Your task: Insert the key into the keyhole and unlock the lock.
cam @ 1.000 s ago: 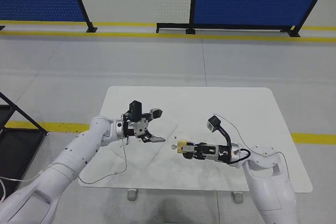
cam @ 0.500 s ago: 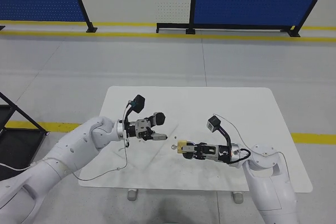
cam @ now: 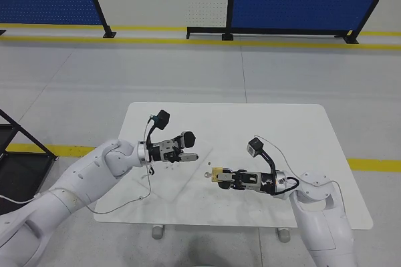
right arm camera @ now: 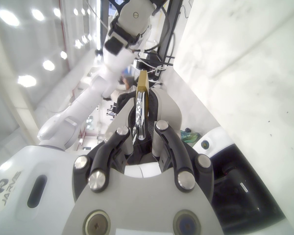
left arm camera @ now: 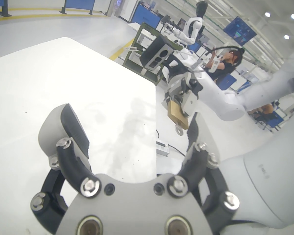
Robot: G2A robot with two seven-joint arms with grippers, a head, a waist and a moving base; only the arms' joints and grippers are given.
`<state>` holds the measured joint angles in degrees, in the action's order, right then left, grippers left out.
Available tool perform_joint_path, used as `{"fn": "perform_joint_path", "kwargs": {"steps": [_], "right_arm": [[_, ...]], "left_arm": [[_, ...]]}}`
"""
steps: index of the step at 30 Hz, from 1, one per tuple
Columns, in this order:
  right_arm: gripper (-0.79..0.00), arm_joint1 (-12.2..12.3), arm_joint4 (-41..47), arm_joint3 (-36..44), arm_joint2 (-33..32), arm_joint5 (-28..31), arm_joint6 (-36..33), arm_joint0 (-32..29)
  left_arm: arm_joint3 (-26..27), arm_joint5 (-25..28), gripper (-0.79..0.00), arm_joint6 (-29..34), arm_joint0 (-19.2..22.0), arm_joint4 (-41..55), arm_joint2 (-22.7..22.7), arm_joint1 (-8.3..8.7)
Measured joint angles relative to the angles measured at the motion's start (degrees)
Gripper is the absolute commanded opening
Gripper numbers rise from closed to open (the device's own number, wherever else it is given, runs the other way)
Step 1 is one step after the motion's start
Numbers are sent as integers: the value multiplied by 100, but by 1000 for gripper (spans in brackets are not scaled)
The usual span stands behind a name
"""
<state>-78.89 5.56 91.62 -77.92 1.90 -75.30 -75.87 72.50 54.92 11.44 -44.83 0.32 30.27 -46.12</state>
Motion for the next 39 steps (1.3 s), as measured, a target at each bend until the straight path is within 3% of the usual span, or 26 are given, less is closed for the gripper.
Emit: {"fn": "perform_joint_path", "kwargs": {"steps": [11, 20, 25, 28, 31, 34, 39], "right_arm": [[-785, 0, 0, 0, 0, 0, 0, 0], [-785, 0, 0, 0, 0, 0, 0, 0], [-785, 0, 0, 0, 0, 0, 0, 0], [-785, 0, 0, 0, 0, 0, 0, 0], [-785, 0, 0, 0, 0, 0, 0, 0], [-785, 0, 0, 0, 0, 0, 0, 0], [-785, 0, 0, 0, 0, 0, 0, 0]], "left_arm": [[-528, -422, 0, 1450, 493, 2159, -25, -317], [-1055, -558, 0, 2318, 1004, 3071, -140, -774], [-1463, -1012, 0, 3787, 1255, 4233, -234, -994], [-1765, -1373, 0, 4959, 1417, 4848, -199, -1059], [-1898, -1863, 0, 5692, 1557, 4987, -155, -1092], [-1894, -2095, 0, 5889, 1545, 4927, -43, -1072], [-1855, -1848, 0, 5645, 1199, 4971, 253, -992]]}}
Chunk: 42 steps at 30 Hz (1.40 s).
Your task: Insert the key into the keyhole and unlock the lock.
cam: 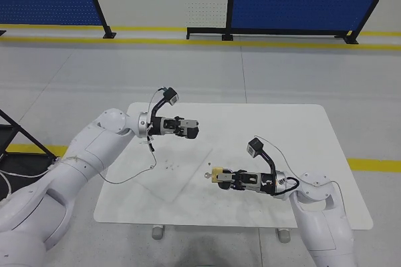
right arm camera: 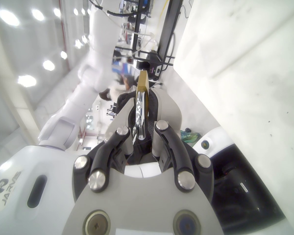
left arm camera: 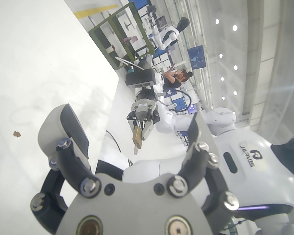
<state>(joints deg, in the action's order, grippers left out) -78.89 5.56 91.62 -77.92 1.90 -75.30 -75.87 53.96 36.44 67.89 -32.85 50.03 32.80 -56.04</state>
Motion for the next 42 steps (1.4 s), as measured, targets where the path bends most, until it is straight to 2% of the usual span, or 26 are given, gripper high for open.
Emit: {"fn": "perform_joint_path", "kwargs": {"steps": [8, 18, 31, 34, 35, 37, 42], "right_arm": [[-785, 0, 0, 0, 0, 0, 0, 0], [-785, 0, 0, 0, 0, 0, 0, 0], [-785, 0, 0, 0, 0, 0, 0, 0], [-785, 0, 0, 0, 0, 0, 0, 0], [-785, 0, 0, 0, 0, 0, 0, 0], [-785, 0, 0, 0, 0, 0, 0, 0], [-785, 0, 0, 0, 0, 0, 0, 0]], "left_arm": [[453, 469, 0, -471, -825, -38, 423, 180], [1236, 918, 0, -921, -1790, -621, 862, 446], [1722, 886, 0, -889, -2392, -569, 1009, 512], [1801, 846, -191, -850, -2455, -535, 1010, 505], [1814, 838, -277, -842, -2467, -538, 1012, 502], [1826, 820, -388, -824, -2490, -545, 1021, 496], [1834, 768, -462, -772, -2548, -535, 1032, 476]]}}
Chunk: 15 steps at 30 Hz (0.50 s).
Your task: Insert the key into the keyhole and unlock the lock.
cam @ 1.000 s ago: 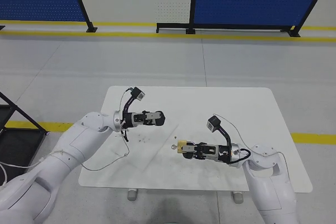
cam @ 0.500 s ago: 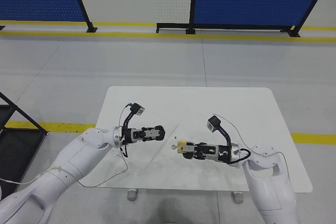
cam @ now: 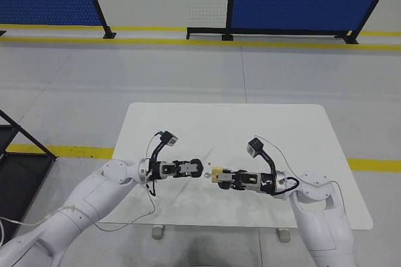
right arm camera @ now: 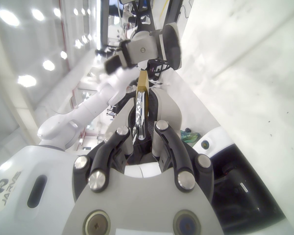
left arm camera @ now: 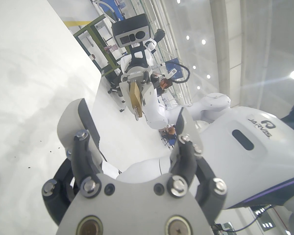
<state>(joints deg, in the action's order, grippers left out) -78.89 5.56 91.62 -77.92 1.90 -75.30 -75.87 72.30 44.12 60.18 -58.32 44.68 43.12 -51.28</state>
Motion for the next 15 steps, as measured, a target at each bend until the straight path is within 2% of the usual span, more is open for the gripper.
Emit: {"fn": "perform_joint_path", "kwargs": {"steps": [3, 5, 6, 15], "right_arm": [[-785, 0, 0, 0, 0, 0, 0, 0], [-785, 0, 0, 0, 0, 0, 0, 0], [-785, 0, 0, 0, 0, 0, 0, 0], [-785, 0, 0, 0, 0, 0, 0, 0]], "left_arm": [[25, -31, -465, 31, -28, -29, 12, -8], [45, -49, -413, 48, -43, -49, 20, -12], [66, -75, 0, 76, -59, -62, 16, -16], [83, -126, 0, 125, -65, -92, 15, -21]]}}
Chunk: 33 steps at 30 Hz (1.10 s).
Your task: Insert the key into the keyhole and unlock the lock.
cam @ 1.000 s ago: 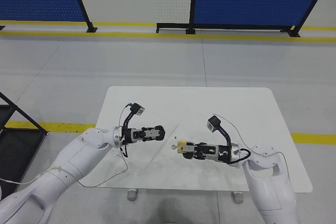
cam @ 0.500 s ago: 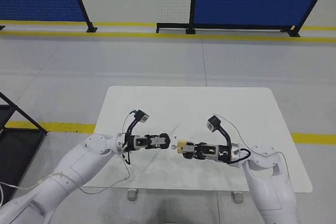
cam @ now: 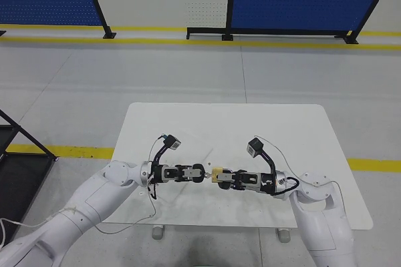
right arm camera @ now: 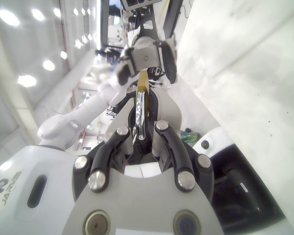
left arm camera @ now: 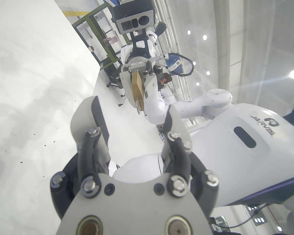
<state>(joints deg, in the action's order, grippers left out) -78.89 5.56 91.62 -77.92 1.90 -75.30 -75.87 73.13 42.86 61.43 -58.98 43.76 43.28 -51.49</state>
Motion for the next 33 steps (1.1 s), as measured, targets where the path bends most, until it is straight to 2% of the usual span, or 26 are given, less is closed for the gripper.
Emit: {"fn": "perform_joint_path", "kwargs": {"steps": [16, 21, 32, 33], "right_arm": [[-785, 0, 0, 0, 0, 0, 0, 0], [-785, 0, 0, 0, 0, 0, 0, 0], [-785, 0, 0, 0, 0, 0, 0, 0], [-785, 0, 0, 0, 0, 0, 0, 0]], "left_arm": [[22, -38, 0, -50, -23, -25, 9, -2], [227, -187, 0, -514, -315, -117, 146, 2], [663, -401, 0, -723, -737, -383, 446, 33], [682, -415, -74, -708, -756, -401, 475, 33]]}}
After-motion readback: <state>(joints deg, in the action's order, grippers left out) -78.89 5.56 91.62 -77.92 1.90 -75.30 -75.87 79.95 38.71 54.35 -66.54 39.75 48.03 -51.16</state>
